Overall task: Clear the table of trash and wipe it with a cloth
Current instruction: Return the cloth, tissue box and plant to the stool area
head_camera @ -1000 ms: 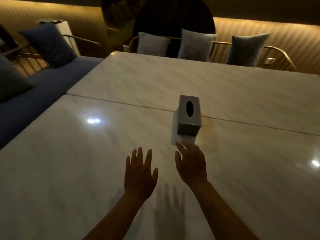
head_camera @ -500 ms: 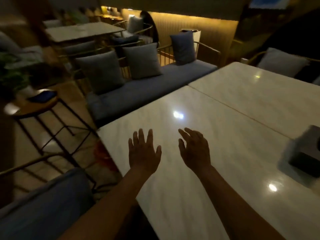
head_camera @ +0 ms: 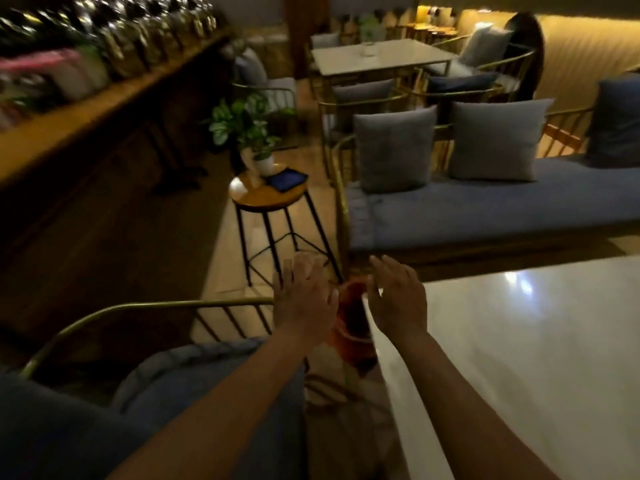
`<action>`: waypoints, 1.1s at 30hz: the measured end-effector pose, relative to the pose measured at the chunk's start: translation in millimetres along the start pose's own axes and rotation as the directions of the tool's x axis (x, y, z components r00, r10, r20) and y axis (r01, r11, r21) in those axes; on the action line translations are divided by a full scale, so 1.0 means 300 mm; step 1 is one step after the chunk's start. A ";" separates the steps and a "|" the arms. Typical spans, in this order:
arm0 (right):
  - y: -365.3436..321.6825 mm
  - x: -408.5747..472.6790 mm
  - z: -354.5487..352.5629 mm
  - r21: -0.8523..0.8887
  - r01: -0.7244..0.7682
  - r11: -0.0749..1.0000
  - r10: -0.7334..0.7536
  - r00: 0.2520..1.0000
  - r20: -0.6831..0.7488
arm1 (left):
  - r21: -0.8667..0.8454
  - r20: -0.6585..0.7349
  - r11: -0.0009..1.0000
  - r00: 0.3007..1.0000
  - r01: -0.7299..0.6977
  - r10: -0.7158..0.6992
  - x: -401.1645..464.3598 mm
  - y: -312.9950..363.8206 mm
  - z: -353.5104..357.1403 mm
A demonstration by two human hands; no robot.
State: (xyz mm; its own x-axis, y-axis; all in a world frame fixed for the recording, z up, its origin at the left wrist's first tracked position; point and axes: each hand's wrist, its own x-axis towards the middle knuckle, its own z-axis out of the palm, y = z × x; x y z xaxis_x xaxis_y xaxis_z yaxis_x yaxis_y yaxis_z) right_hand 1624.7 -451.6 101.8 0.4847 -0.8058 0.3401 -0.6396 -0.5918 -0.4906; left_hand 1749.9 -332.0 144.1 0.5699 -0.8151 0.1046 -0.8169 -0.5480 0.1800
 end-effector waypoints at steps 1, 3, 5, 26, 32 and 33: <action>-0.040 0.048 0.049 0.005 0.018 1.000 -0.019 0.999 0.026 | 0.003 0.007 0.999 0.999 0.036 -0.036 0.039 -0.047 -0.017; -0.124 0.132 0.128 0.032 0.047 0.998 -0.049 0.996 0.071 | 0.003 0.013 0.994 0.994 0.112 -0.112 0.116 -0.134 -0.038; -0.204 0.201 0.186 0.076 0.057 0.996 -0.066 0.991 0.117 | -0.003 0.013 0.985 0.985 0.173 -0.173 0.177 -0.206 -0.051; -0.419 1.502 0.954 0.191 0.019 0.981 -0.081 0.944 0.320 | -0.049 0.150 0.913 0.907 0.405 -0.394 1.492 -0.677 0.105; -0.464 1.887 1.315 0.242 -0.067 0.968 -0.039 0.913 0.406 | -0.035 0.262 0.874 0.849 0.484 -0.459 1.905 -0.869 0.298; -0.471 1.934 1.371 0.247 -0.084 0.965 -0.028 0.909 0.417 | -0.046 0.282 0.867 0.839 0.496 -0.465 1.951 -0.899 0.337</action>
State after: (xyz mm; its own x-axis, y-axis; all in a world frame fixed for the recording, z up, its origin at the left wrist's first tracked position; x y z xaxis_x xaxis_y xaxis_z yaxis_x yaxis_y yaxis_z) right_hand 2241.6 -827.2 38.4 0.7067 -0.7074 -0.0118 -0.5109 -0.4987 -0.7002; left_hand 2294.7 -680.2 57.7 0.8326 -0.4825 -0.2718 -0.4219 -0.8706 0.2530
